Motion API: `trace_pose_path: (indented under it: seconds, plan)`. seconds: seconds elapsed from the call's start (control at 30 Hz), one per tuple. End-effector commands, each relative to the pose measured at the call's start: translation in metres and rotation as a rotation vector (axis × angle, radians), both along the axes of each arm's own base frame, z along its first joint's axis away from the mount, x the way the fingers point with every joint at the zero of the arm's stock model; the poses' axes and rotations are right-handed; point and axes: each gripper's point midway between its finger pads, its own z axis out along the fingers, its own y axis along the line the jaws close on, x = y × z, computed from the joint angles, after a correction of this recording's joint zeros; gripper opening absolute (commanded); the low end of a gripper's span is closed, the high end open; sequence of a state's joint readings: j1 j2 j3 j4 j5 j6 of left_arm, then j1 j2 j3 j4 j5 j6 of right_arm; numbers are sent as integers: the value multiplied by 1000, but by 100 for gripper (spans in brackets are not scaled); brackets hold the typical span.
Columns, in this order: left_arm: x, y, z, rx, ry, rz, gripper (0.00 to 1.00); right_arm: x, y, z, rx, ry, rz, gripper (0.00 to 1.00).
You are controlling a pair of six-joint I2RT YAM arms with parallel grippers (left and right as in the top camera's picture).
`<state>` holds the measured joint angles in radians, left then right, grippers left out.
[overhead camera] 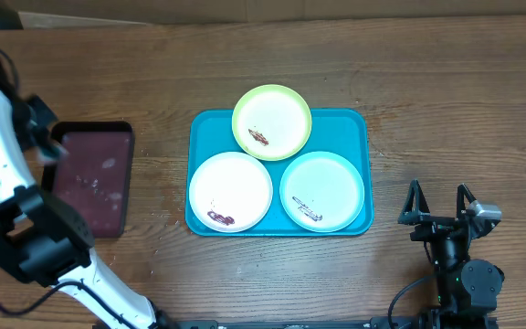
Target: Clean dirty plates on tray and stack at the side
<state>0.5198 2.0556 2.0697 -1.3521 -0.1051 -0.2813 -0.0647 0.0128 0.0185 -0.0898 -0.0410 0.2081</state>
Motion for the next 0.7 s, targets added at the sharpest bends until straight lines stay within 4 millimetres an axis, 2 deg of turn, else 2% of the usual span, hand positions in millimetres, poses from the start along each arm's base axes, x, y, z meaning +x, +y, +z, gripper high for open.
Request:
trace_pose_path:
  seconds: [0.0,0.23,0.43,0.67]
  plan:
    - [6,4,71,109,-167,54,4,0,-1,-2,-4,-5,-7,100]
    - [2,12,73,235,-95,65,4,0,-1,-2,-4,-5,-7,100]
    - [-5,29,87,414,-37,108,4,0,-1,-2,-4,-5,-7,100]
    - [15,15,94,464,-55,22,4,0,-1,-1,-4,-5,-7,100]
